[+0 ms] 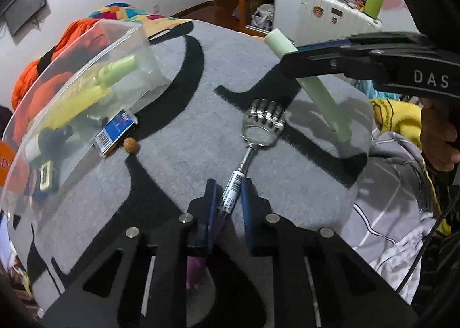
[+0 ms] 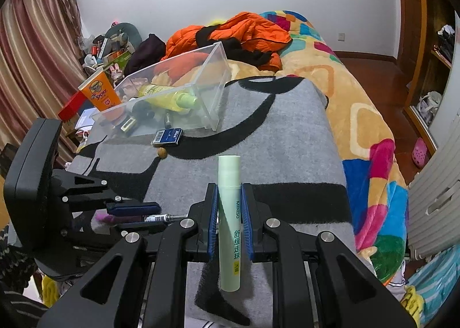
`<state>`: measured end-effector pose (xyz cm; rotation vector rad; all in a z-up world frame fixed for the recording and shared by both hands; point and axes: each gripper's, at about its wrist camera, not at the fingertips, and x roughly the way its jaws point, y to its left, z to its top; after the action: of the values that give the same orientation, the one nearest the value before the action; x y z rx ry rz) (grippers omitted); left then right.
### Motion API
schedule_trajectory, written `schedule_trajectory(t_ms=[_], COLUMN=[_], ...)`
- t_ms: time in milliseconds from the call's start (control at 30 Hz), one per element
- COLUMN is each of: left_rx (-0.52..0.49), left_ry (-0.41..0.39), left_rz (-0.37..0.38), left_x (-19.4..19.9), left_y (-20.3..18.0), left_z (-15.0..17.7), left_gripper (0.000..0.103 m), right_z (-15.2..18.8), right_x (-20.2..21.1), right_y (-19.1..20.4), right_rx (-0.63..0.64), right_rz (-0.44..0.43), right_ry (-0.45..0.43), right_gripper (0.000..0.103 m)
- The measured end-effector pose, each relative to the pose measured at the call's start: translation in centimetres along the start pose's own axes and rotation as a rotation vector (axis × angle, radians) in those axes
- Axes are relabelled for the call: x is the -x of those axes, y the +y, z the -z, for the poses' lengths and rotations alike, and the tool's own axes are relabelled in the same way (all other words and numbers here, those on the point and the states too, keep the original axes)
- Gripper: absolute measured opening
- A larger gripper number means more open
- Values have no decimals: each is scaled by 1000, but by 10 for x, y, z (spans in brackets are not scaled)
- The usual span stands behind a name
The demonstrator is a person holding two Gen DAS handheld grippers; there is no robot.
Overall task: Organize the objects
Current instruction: 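Grasp the purple back scratcher with the left tool while the right tool grasps the white-green tube, then lower the back scratcher and white-green tube into the clear box and release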
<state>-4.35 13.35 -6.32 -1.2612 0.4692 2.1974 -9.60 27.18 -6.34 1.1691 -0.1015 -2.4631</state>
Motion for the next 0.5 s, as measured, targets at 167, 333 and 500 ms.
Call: schedule_trajectory(t_ms=[167,333,500], left_rx=[105,184,233], left_ry=[-49,-121,-193], left_rz=[-29,-42,-70], left_x=[12,35,59], left_y=[20,35,49], left_z=[8,14,12], left_gripper=[8,7,7], right_z=[1,-5,-16], right_x=[1,-1,0], right_y=[2,5,15], right_rx=[0,-2,16], right_rz=[-5,-14,-28], right_ry=[-4,-12,-36], right_gripper=[14,14,14])
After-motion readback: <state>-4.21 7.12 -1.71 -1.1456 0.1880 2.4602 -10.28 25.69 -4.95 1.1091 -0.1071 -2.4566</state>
